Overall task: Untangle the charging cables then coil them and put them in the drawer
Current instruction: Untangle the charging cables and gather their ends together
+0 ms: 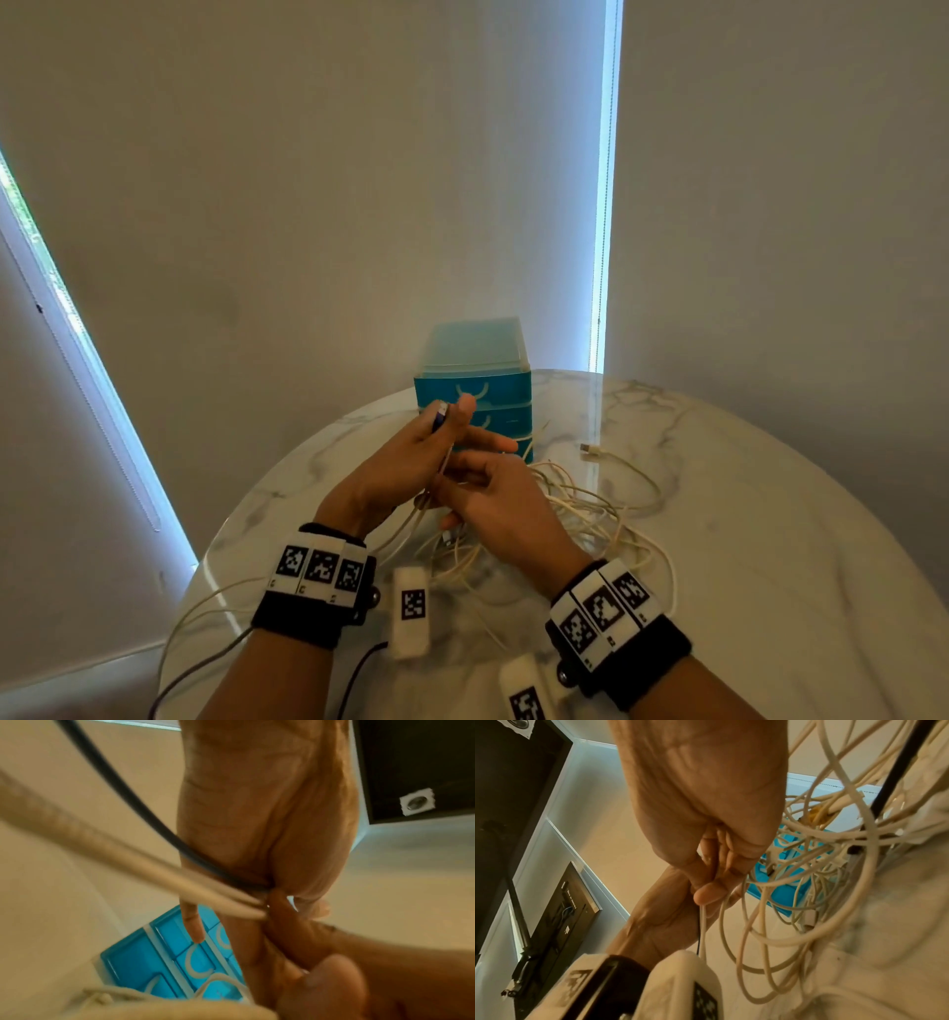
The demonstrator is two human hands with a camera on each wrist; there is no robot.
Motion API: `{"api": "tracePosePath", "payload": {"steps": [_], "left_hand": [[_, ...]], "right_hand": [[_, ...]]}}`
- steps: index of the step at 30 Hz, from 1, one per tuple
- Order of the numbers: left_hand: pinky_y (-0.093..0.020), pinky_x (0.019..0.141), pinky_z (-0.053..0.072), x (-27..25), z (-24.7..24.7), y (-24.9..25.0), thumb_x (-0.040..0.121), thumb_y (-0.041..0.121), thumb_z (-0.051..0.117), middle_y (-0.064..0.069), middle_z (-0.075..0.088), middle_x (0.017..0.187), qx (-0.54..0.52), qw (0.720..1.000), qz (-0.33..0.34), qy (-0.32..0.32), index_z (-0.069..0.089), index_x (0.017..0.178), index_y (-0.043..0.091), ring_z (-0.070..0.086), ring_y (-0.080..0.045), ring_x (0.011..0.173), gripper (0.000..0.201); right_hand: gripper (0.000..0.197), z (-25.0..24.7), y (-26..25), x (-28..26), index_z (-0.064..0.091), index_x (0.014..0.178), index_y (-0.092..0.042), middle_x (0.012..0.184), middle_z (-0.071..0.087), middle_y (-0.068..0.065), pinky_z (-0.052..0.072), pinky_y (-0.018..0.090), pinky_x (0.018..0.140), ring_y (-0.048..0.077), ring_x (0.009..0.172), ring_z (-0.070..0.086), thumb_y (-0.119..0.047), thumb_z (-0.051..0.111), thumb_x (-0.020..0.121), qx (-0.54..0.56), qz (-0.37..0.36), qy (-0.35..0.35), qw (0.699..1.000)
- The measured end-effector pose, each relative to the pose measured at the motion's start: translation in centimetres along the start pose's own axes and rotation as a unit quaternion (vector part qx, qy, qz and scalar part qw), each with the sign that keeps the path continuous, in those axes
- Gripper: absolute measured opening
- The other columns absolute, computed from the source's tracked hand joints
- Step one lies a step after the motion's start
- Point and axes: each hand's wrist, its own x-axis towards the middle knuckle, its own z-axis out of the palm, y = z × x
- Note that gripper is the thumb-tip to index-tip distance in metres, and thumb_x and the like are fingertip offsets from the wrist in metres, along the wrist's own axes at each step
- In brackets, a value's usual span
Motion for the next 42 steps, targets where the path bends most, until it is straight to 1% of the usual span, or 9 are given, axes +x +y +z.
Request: {"api": "tracePosePath", "payload": {"steps": [5,10,16,19,25,28,31,38,42], "left_hand": [[-0.052,0.107,0.056,0.7,-0.8,-0.8,0.112,0.05,0.045,-0.001,0.08,0.123,0.082,0.995,0.031,-0.036,0.051,0.119,0.012,0.076,-0.021,0.116,0.039],[-0.025,0.097,0.058,0.0,-1.2,0.3,0.116,0.038,0.035,0.002,0.076,0.133,0.066,0.994,0.008,-0.092,0.052,0.126,0.002,0.072,-0.012,0.122,0.042],[-0.036,0.104,0.058,-0.4,-0.9,0.0,0.095,0.077,0.045,0.008,0.075,0.132,0.014,0.998,-0.036,-0.052,0.062,0.135,0.026,0.07,-0.009,0.123,0.068],[-0.035,0.091,0.063,0.0,-0.6,-0.6,0.073,0.091,0.06,0.001,0.074,0.129,-0.021,0.998,-0.065,-0.014,0.054,0.143,0.029,0.076,-0.013,0.111,0.094],[-0.015,0.05,0.037,0.8,0.0,-0.8,0.099,0.082,0.025,0.002,0.068,0.088,0.084,0.994,-0.065,0.013,0.071,0.128,0.027,0.053,0.003,0.056,0.078],[-0.012,0.057,0.042,1.2,0.2,-1.1,0.107,0.071,0.017,0.013,0.066,0.068,0.134,0.991,-0.021,0.014,0.078,0.097,0.052,0.052,0.005,0.053,0.064],[-0.024,0.064,0.038,1.6,0.1,-1.5,0.108,0.068,0.022,0.017,0.053,0.052,0.149,0.988,-0.012,0.036,0.074,0.065,0.028,0.045,0.002,0.05,0.078],[-0.028,0.069,0.041,2.3,-0.4,-2.9,0.107,0.068,0.029,0.014,0.064,0.063,0.198,0.98,0.019,0.013,0.073,0.068,0.042,0.05,0.0,0.059,0.064],[-0.035,0.074,0.044,2.6,-0.9,-3.6,0.103,0.077,0.029,0.007,0.061,0.068,0.245,0.969,0.039,0.017,0.063,0.072,0.023,0.052,-0.007,0.065,0.07]], "right_hand": [[0.024,-0.4,-0.1,0.2,0.071,0.121,-0.008,0.11,0.082,0.009,0.065,0.027,0.077,0.016,0.098,0.08,0.003,0.065,0.101,0.037,0.034,-0.052,0.997],[0.026,-0.6,-0.7,0.0,0.069,0.125,-0.011,0.108,0.081,0.003,0.065,0.03,0.088,0.015,0.102,0.079,0.002,0.065,0.102,0.097,0.067,-0.075,0.99],[0.028,0.0,-0.6,0.3,0.069,0.128,-0.017,0.115,0.078,0.008,0.065,0.028,0.081,0.019,0.099,0.08,-0.003,0.067,0.104,0.044,0.028,-0.033,0.998],[0.032,-0.7,-0.6,0.4,0.075,0.115,-0.029,0.11,0.079,0.0,0.065,0.025,0.077,0.016,0.098,0.079,-0.001,0.07,0.099,0.017,-0.012,0.062,0.998],[0.014,-2.3,-0.4,1.0,0.081,0.107,-0.027,0.101,0.083,-0.006,0.064,0.034,0.089,0.011,0.097,0.079,-0.017,0.079,0.097,0.035,-0.019,0.144,0.989],[0.018,-2.9,-0.5,1.1,0.077,0.117,-0.022,0.102,0.082,0.002,0.065,0.03,0.082,0.015,0.091,0.078,-0.017,0.077,0.099,0.079,-0.002,0.136,0.988],[0.03,-3.2,-0.6,1.4,0.073,0.127,-0.014,0.115,0.081,0.01,0.064,0.038,0.094,0.023,0.106,0.079,-0.014,0.078,0.098,0.15,0.019,0.116,0.982],[0.03,-4.5,-1.7,1.2,0.071,0.135,-0.02,0.121,0.076,0.008,0.066,0.033,0.089,0.022,0.097,0.082,-0.022,0.067,0.105,0.07,-0.043,0.118,0.99],[0.037,-5.1,-1.1,1.2,0.065,0.142,-0.03,0.108,0.079,0.006,0.068,0.035,0.083,0.02,0.084,0.081,-0.02,0.066,0.107,-0.033,-0.088,0.123,0.988]]}}
